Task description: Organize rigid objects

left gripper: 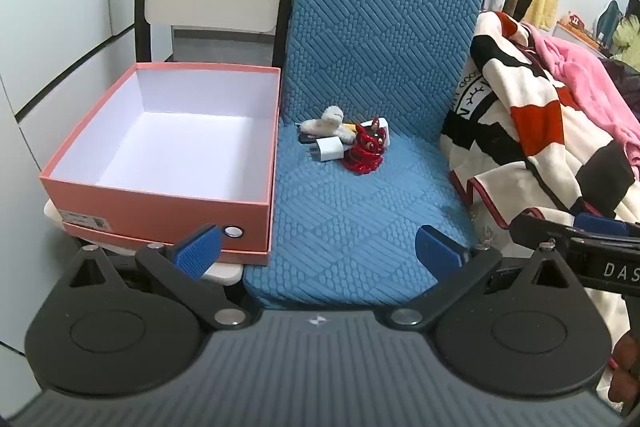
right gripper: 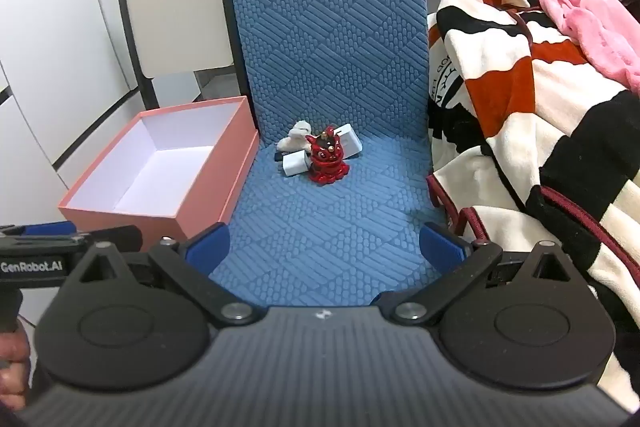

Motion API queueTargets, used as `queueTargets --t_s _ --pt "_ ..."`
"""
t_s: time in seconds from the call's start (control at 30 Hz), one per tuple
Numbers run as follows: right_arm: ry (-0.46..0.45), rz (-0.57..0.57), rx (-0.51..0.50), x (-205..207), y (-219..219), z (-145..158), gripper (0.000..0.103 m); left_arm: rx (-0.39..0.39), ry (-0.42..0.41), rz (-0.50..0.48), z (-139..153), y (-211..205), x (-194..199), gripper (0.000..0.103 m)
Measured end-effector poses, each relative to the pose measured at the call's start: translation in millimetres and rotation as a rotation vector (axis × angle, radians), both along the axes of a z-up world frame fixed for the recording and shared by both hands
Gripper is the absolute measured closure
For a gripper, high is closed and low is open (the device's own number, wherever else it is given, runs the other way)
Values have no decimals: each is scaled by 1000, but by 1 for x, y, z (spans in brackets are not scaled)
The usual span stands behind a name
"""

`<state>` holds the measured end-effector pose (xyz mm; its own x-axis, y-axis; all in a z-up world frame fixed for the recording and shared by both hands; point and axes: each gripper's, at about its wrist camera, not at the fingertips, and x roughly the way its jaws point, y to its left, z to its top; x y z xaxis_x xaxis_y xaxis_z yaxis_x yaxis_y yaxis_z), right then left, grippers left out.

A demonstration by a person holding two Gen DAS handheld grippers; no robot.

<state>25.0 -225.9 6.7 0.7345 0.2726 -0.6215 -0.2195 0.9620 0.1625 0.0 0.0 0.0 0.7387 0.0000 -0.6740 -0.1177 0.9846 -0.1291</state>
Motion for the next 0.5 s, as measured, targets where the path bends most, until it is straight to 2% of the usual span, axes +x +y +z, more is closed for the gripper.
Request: queueTargets --t_s 0.2,0.33,0.5 --pt "-21 -1 -11 -3 2 1 0 2 -12 8 0 0 -1 0" --pt "-7 7 -10 -3 7 0 0 -8 -2 21 3 16 4 0" --pt "-13 19 -19 -1 12 -3 0 -4 -15 35 0 22 -6 0"
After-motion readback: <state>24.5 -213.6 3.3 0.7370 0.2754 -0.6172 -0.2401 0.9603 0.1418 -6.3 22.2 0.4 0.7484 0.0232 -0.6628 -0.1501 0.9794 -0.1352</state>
